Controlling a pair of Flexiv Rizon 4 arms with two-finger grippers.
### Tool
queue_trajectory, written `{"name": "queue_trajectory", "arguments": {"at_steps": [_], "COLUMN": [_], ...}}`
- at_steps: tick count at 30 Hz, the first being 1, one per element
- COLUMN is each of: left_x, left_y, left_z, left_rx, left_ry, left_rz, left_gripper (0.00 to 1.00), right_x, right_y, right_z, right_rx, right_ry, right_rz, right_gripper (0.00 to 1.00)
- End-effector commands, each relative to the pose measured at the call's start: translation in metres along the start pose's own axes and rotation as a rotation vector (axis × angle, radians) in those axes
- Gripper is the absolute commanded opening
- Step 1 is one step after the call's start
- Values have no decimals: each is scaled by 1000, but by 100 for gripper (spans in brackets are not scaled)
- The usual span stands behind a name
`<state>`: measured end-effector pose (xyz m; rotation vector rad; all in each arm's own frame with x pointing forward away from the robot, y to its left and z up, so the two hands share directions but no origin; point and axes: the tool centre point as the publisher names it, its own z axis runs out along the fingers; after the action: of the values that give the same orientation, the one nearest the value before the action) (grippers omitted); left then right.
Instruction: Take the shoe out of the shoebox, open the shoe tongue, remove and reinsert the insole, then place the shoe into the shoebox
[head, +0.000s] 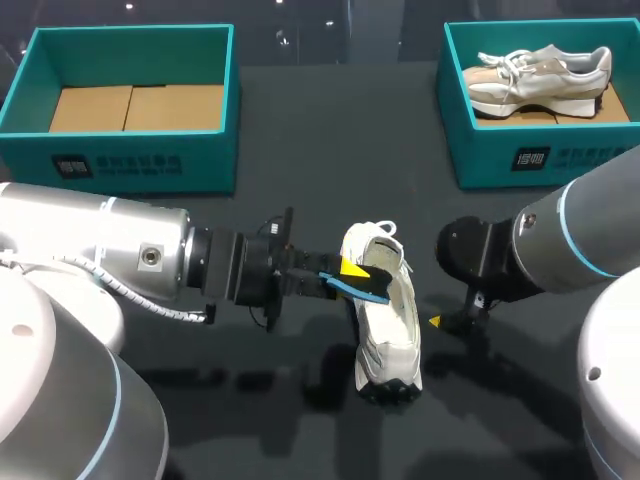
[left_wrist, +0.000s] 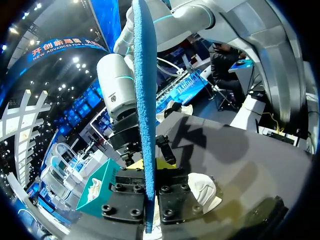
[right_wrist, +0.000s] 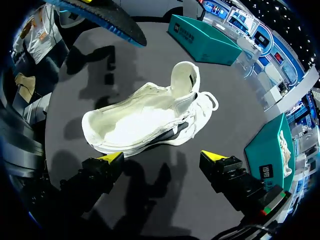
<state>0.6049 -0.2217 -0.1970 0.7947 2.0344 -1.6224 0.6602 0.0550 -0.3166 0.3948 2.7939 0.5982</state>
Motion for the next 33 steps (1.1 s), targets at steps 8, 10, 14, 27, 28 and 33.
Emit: {"name": "queue_trajectory", "arguments": {"at_steps": [8,10,14,27,28,33], "left_x": [25,28,35,43,44,47], "left_y": [8,9,15,28,29,33], "left_z": [2,3,9,28,30,35], "left_rx": [-13,-6,-6,-24,-23,-12], "left_ry": [5,10,38,82,88,96], "left_rz": [-14,-16,-15,63,69,82], "left_gripper": [0,0,0,0,0,0], "right_x": [5,6,12,35,38,42], "right_y": [-6,-9,-15,-23,-24,-26], "right_z": [27,28,31,38,39,38], "right_rx": [63,77,95,153,154,143], "right_ry": [58,69,86,151,152,153], "right_rz": [11,14,23,16,16,31], "right_gripper": [100,100,100,100,100,100]}}
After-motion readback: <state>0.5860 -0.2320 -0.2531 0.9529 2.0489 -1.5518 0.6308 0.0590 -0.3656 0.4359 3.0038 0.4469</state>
